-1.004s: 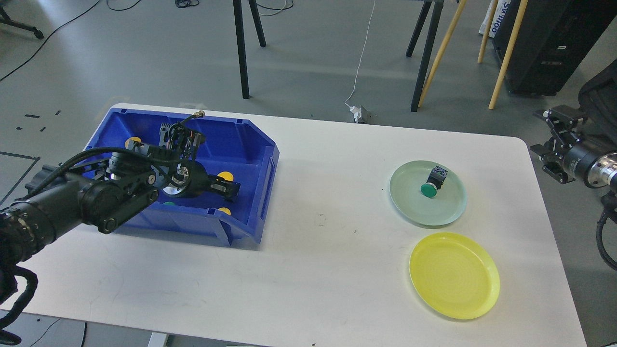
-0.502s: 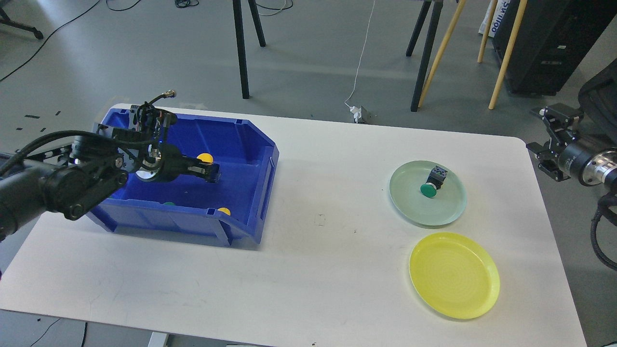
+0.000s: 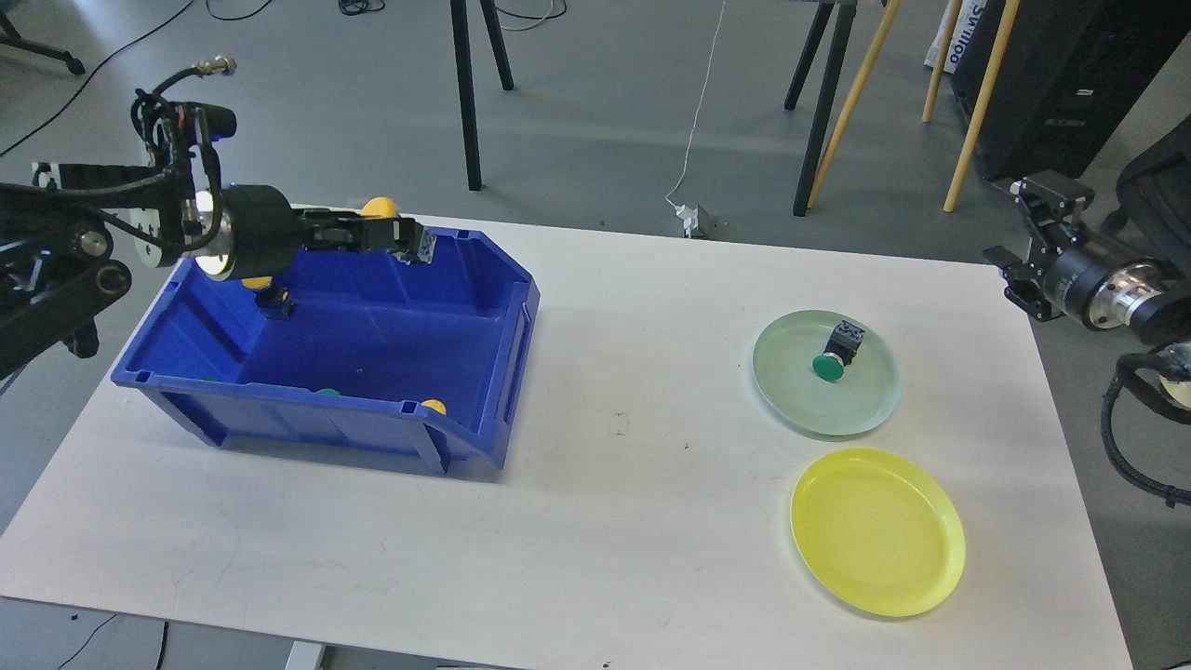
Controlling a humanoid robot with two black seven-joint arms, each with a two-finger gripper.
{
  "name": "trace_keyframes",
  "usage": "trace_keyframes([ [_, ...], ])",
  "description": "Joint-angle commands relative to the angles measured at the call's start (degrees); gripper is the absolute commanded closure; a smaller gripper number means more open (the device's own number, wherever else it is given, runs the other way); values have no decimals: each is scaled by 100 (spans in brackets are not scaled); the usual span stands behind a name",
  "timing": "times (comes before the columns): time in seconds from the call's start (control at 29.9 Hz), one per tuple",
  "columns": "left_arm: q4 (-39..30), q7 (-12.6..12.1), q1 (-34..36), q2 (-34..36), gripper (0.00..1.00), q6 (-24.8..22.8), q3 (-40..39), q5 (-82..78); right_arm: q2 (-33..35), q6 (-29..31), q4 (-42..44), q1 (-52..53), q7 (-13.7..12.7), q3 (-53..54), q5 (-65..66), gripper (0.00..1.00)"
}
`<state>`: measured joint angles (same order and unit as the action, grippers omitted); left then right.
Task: Pass button and place on color plate
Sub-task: 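Lift the yellow button out of the bin with the left gripper, then pass the yellow button from the left gripper to the right gripper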
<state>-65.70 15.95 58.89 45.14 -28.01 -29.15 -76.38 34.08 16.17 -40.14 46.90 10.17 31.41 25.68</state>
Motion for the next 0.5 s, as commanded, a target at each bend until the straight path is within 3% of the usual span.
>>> trace_keyframes([
  [0.0, 328, -56, 228, -469, 81, 1, -442, 1061, -244, 0, -37, 276, 55, 58, -10, 15],
  [0.17, 847, -250, 773, -1305, 82, 1, -372, 2021, -525, -176, -441, 452, 81, 304, -1, 15],
  [0.47, 2701, -514, 1116, -2834, 82, 1, -363, 3270, -964, -580, -1285, 689, 73, 604, -1, 15],
])
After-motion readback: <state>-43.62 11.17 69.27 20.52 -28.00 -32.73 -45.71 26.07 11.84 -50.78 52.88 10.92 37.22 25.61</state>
